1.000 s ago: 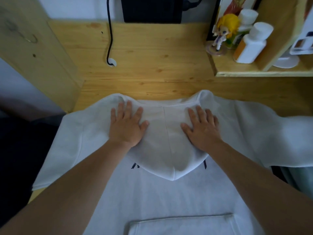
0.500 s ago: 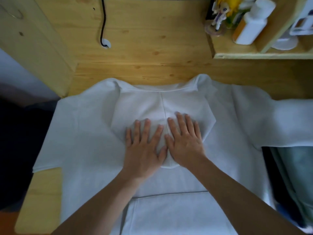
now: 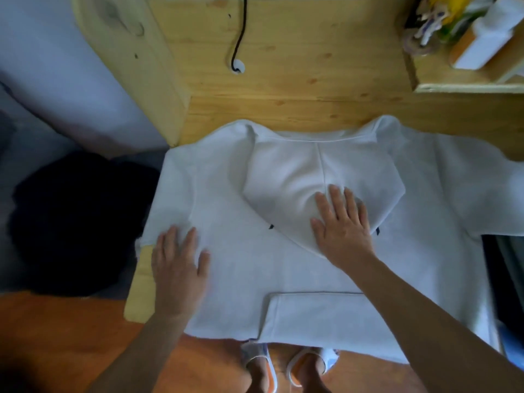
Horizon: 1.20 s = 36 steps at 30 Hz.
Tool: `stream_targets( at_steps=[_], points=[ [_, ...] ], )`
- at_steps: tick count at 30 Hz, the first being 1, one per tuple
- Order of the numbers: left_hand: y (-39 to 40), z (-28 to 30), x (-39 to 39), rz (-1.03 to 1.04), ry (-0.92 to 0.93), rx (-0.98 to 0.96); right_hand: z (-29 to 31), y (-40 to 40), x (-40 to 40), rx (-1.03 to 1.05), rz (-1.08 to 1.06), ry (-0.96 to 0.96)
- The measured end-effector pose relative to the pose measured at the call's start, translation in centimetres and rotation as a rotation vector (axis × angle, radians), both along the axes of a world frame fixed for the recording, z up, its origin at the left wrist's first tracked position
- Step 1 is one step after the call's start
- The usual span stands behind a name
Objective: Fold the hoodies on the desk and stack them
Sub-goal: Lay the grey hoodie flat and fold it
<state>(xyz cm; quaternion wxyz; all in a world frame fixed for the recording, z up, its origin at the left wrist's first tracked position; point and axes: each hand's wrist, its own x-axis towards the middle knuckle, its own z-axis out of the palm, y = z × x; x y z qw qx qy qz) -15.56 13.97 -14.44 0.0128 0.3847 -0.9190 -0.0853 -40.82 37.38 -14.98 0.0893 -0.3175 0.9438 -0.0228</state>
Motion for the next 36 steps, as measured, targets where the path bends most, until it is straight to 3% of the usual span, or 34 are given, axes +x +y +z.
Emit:
stream_targets(
  at_steps=[2,5,9,13,17,20,22,23,25,27,29,30,36],
  points=[
    [-0.9,2.6,1.9,0.370,0.127,0.178,1.3,-1.3,1.4,0.012,-0.078,-0.003],
    [-3.0,5.9,3.2,0.724,0.090,0.471,3.0,-4.0,5.2,-0.020,0.047,-0.022],
    [-9.9,2.8,3.5,0.913,0.114,0.984,2.0,-5.6,8.9,0.054,0.102,-0.158],
    [-13.0,2.8,3.1,1.026,0.522,1.389,1.5,-5.4,8.8,0.093,0.107,-0.163],
    [-12.9,5.3,2.5,1.150,1.131,1.463,2.7,-5.6,8.2,0.165,0.115,-0.249],
    [-9.1,8.6,1.0,1.020,1.496,1.128,3.2,-5.9,8.0,0.149,0.101,-0.333],
    [-5.3,11.1,-0.5,0.736,1.421,0.795,3.8,-6.1,7.2,0.047,0.040,-0.440],
    [-3.3,11.9,-1.1,0.471,1.269,0.574,4.6,-6.1,6.6,-0.090,-0.045,-0.587],
    [-0.4,10.3,-1.5,-0.239,0.824,0.206,7.3,-5.1,5.4,-0.578,-0.396,-0.991],
    [0.4,6.3,-0.8,-0.706,0.326,0.081,9.6,-2.6,3.9,-1.015,-0.665,-1.164],
    [0.0,3.1,0.7,-0.813,-0.033,0.084,11.0,0.3,2.7,-1.250,-0.809,-1.251],
    [-0.2,2.4,1.4,-0.814,-0.090,0.092,11.3,1.7,2.2,-1.312,-0.853,-1.269],
    [-1.5,2.8,4.3,-0.629,-0.040,0.112,10.8,4.3,2.7,-1.255,-0.988,-1.299]
  ],
)
